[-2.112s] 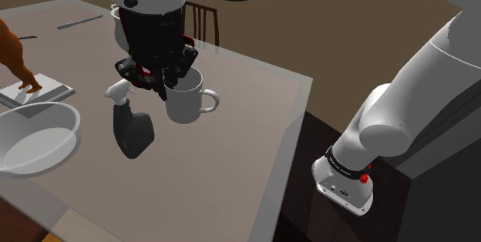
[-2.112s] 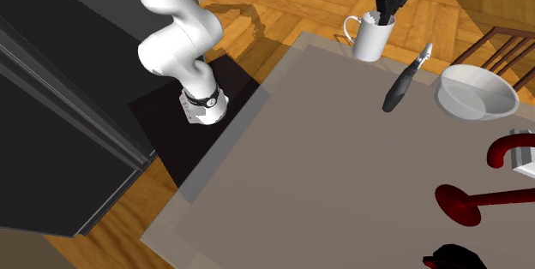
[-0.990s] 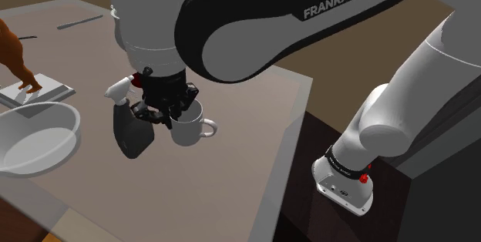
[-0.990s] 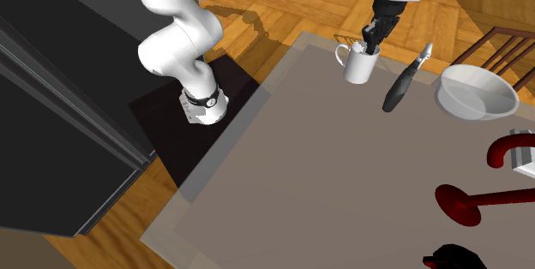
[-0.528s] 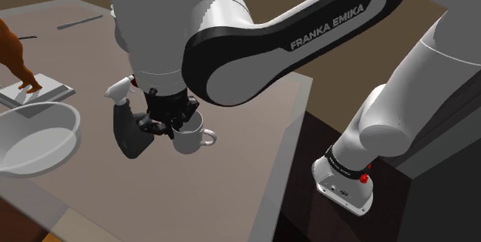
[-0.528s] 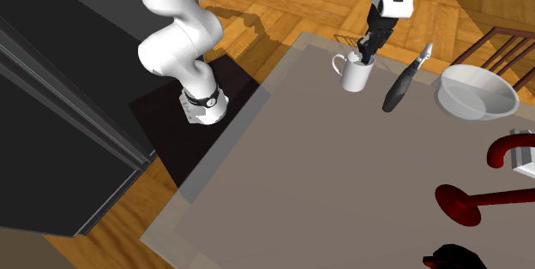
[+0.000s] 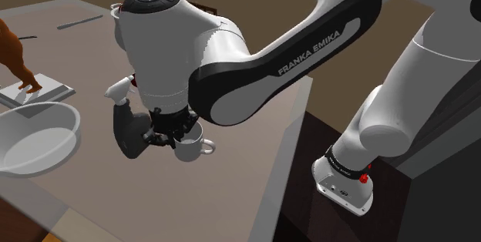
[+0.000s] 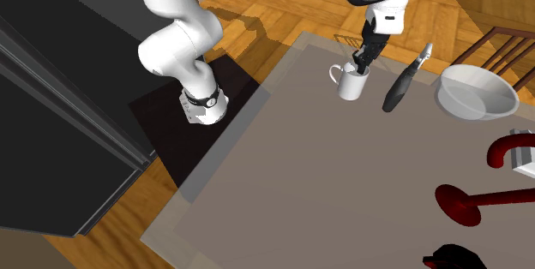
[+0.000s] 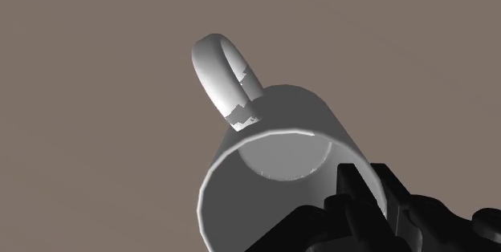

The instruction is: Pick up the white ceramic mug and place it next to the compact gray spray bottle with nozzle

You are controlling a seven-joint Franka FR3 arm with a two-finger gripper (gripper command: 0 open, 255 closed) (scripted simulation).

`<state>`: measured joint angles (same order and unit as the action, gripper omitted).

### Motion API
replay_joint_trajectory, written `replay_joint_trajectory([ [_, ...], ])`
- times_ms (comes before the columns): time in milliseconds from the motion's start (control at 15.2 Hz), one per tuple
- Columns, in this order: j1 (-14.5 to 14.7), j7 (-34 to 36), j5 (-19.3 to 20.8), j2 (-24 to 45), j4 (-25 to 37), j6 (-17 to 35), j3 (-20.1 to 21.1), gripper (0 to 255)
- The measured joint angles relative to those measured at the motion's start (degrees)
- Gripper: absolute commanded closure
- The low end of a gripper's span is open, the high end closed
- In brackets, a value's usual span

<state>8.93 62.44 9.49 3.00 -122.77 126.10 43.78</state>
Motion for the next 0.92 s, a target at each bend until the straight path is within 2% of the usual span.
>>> replay_joint_trajectory([
  [528, 0.2, 1.2, 1.3, 1.2, -1.0, 1.8, 0.0, 255],
  [594, 0.2, 1.2, 1.3, 1.2, -1.0, 1.8, 0.0, 0],
  [924, 0.2, 1.2, 1.3, 1.2, -1.0, 1.8, 0.0, 0],
])
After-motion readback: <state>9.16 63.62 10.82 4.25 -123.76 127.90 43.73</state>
